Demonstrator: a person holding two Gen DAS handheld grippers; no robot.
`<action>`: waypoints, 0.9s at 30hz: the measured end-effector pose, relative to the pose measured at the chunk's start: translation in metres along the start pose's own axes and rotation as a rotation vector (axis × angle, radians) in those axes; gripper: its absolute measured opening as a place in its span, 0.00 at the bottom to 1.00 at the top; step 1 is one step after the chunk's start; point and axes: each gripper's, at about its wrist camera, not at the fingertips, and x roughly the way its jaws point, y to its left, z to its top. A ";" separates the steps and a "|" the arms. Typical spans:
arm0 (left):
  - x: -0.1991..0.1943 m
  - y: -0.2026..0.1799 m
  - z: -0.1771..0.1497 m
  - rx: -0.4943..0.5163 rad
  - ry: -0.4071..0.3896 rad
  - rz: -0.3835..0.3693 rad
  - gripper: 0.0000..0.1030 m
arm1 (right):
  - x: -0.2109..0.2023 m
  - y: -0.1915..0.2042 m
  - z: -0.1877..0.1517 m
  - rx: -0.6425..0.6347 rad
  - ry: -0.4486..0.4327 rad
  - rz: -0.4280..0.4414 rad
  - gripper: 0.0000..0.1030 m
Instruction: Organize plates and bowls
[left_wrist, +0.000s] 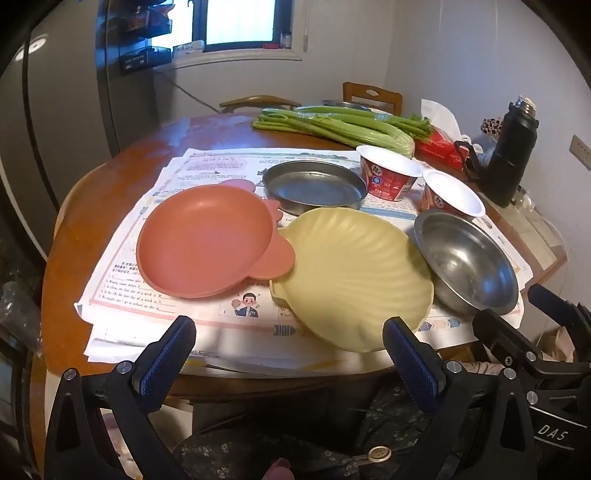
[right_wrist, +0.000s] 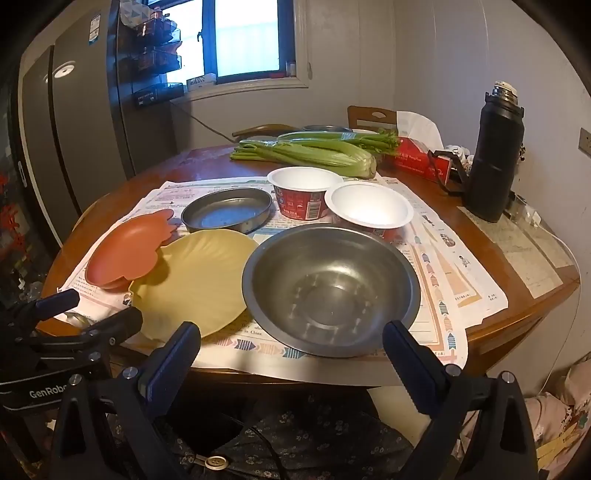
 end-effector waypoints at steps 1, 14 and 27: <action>0.000 0.000 0.001 0.001 0.001 0.000 0.98 | 0.001 0.004 -0.002 -0.003 -0.005 -0.001 0.97; 0.002 0.001 0.001 -0.008 0.000 -0.010 0.98 | -0.001 0.000 0.000 0.008 0.007 0.009 0.96; 0.003 0.003 0.001 -0.013 0.000 -0.006 0.98 | -0.001 0.001 0.000 0.004 0.004 0.007 0.96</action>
